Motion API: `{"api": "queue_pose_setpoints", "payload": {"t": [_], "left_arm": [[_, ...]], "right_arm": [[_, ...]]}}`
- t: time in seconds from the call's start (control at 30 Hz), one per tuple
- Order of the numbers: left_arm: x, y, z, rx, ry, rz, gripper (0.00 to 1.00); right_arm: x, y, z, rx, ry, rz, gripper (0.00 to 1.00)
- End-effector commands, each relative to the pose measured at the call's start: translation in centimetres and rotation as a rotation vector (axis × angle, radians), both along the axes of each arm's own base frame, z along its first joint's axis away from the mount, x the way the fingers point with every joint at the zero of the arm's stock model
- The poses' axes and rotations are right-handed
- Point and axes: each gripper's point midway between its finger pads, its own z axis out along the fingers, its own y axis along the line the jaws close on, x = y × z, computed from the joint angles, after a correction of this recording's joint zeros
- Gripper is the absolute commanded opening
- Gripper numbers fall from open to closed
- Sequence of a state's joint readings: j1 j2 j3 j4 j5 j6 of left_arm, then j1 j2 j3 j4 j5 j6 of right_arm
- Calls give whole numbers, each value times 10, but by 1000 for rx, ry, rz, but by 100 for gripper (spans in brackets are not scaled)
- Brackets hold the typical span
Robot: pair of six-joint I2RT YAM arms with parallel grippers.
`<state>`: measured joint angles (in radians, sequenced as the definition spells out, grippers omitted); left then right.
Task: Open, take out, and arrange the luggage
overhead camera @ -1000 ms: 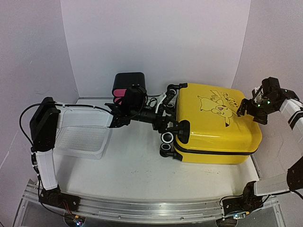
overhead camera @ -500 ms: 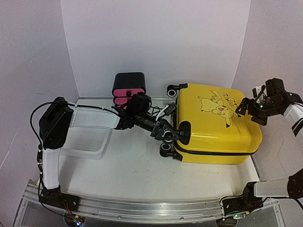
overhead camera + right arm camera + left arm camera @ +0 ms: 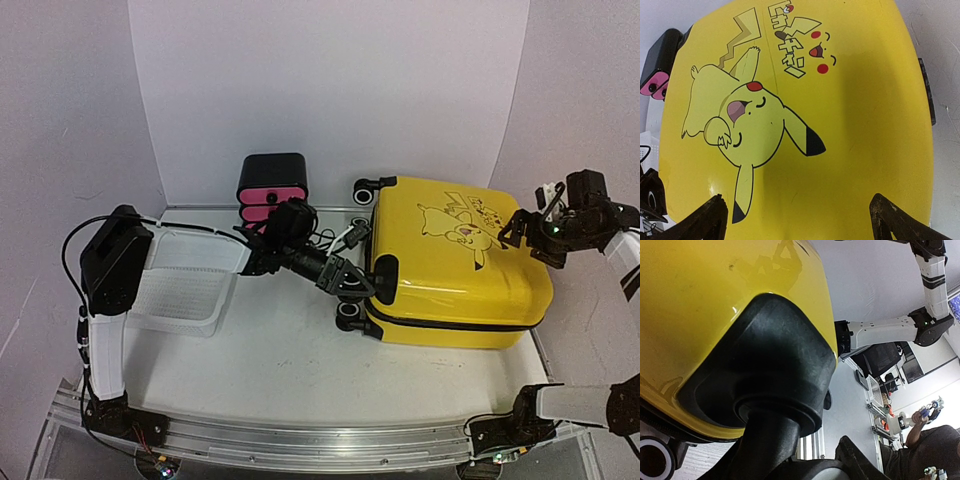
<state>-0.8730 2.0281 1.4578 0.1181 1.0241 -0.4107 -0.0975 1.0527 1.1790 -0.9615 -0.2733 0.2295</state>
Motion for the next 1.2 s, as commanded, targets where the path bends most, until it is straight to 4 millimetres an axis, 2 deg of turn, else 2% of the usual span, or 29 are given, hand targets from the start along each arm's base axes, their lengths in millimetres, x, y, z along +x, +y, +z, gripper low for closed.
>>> {"api": "queue_pose_setpoints", "payload": {"t": [0.0, 0.3, 0.47, 0.6, 0.77, 0.87, 1.0, 1.07, 1.17], "left_arm": [[1, 21, 69, -112, -52, 9, 31], [29, 79, 116, -155, -87, 160, 24], [32, 95, 153, -211, -161, 216, 20], [47, 110, 178, -241, -198, 283, 18], [80, 134, 203, -257, -198, 427, 16], [96, 139, 218, -273, -185, 478, 15], [111, 136, 239, -302, -174, 525, 13], [122, 134, 247, -313, -154, 556, 12], [134, 132, 264, -341, -146, 599, 12]], "right_arm": [[-6, 7, 18, -25, -90, 73, 98], [-22, 31, 61, -55, -183, 283, 98], [-26, 52, 87, -29, -290, 415, 98], [-32, 67, 92, -31, -360, 515, 98], [-31, 69, 97, -132, -428, 599, 98], [-31, 74, 111, -151, -501, 642, 98], [-59, 101, 137, -213, -755, 887, 98], [-67, 102, 135, -315, -829, 949, 98], [-70, 98, 123, -450, -849, 1006, 98]]}}
